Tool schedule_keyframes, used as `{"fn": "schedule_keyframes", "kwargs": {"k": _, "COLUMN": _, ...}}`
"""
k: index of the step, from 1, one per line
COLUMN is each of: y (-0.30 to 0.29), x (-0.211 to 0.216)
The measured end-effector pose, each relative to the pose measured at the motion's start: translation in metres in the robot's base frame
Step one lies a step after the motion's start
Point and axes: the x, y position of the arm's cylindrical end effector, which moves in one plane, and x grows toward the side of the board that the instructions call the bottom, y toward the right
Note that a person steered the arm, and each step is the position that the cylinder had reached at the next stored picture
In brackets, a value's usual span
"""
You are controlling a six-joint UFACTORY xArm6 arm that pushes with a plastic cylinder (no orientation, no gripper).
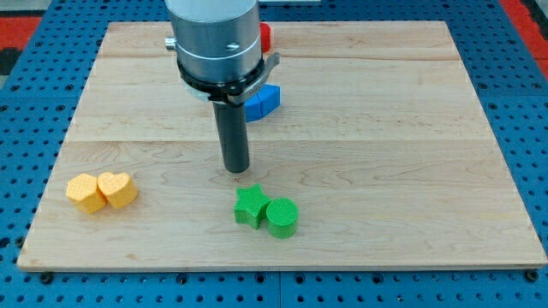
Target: Point your arm towards center
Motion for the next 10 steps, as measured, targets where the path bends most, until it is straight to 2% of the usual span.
{"fn": "schedule_keyframes", "kwargs": {"k": 2, "y": 0.059, "x": 0.0}}
{"fn": "schedule_keyframes", "kwargs": {"k": 4, "y": 0.094, "x": -0.006}}
{"fn": "schedule_keyframes", "kwargs": {"k": 6, "y": 0.101, "x": -0.049}}
{"fn": "schedule_keyframes", "kwargs": {"k": 7, "y": 0.086, "x": -0.033}}
{"fn": "schedule_keyframes", "kwargs": {"k": 8, "y": 0.086, "x": 0.005}}
{"fn": "schedule_keyframes", "kwargs": {"k": 9, "y": 0.093, "x": -0.016}}
{"fn": "schedule_keyframes", "kwargs": {"k": 10, "y": 0.081, "x": -0.084}}
